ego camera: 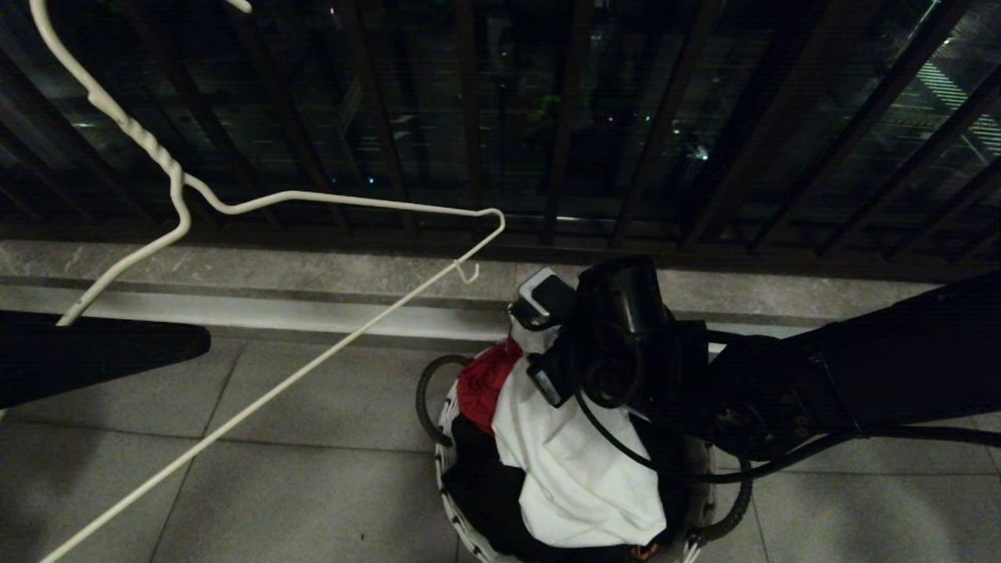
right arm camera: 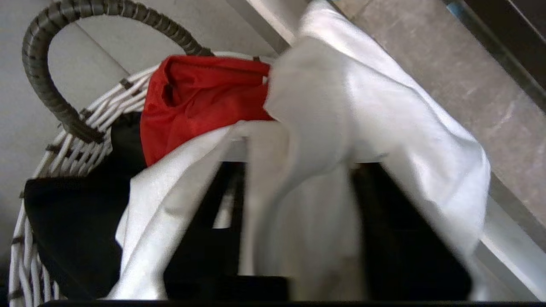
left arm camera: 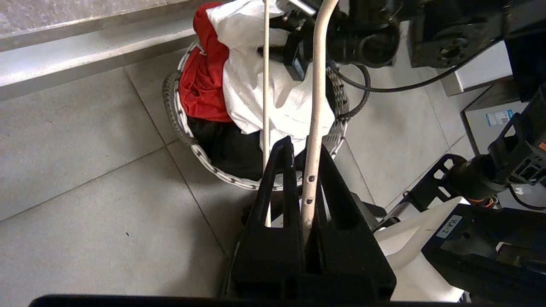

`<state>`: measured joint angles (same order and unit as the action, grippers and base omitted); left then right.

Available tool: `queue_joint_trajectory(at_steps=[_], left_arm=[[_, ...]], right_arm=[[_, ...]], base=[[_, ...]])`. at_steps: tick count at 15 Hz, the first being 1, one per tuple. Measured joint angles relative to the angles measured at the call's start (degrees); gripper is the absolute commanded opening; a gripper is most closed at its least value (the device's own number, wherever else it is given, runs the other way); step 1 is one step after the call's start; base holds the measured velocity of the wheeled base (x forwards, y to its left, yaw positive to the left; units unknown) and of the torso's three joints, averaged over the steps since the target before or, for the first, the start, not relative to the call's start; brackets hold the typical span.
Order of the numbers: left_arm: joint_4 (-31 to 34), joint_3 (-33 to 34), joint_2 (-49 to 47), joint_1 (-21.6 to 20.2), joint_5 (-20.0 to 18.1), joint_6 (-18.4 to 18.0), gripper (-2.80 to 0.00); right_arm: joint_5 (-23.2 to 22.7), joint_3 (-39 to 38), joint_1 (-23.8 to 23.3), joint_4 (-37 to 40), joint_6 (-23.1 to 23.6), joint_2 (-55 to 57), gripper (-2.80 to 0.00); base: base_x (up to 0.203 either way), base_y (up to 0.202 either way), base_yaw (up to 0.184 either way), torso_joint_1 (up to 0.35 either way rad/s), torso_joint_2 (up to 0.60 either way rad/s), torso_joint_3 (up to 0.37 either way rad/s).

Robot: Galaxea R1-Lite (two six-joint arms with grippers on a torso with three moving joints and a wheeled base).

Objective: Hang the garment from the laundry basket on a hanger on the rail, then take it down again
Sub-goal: Pick up clothes from the basket

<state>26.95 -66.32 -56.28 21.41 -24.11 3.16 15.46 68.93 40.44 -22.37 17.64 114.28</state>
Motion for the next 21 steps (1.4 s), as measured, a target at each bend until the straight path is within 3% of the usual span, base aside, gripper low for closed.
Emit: queue_joint_trajectory(at_steps=[5, 6, 21], left_arm=[[-0.13, 0.04, 0.22, 0.04, 0.00, -0.03, -2.80], [-0.13, 0.04, 0.33, 0.04, 0.00, 0.00, -2.80], [0.35, -0.02, 0.94, 0.04, -0.02, -0.27, -2.80]], right_arm=[[0.23, 2.00, -0.73, -5.26, 1.46, 1.75, 0.00], [0.35, 2.52, -1.16, -5.28, 1.96, 2.01, -2.80], [1.38, 6.60, -2.83, -5.16, 3.46, -0.70, -2.80]], base=[[0.000, 0.000, 0.000, 0.000, 0.00, 0.000], [0.000, 0.000, 0.000, 0.000, 0.00, 0.000], [0.000, 0.000, 0.000, 0.000, 0.00, 0.000]])
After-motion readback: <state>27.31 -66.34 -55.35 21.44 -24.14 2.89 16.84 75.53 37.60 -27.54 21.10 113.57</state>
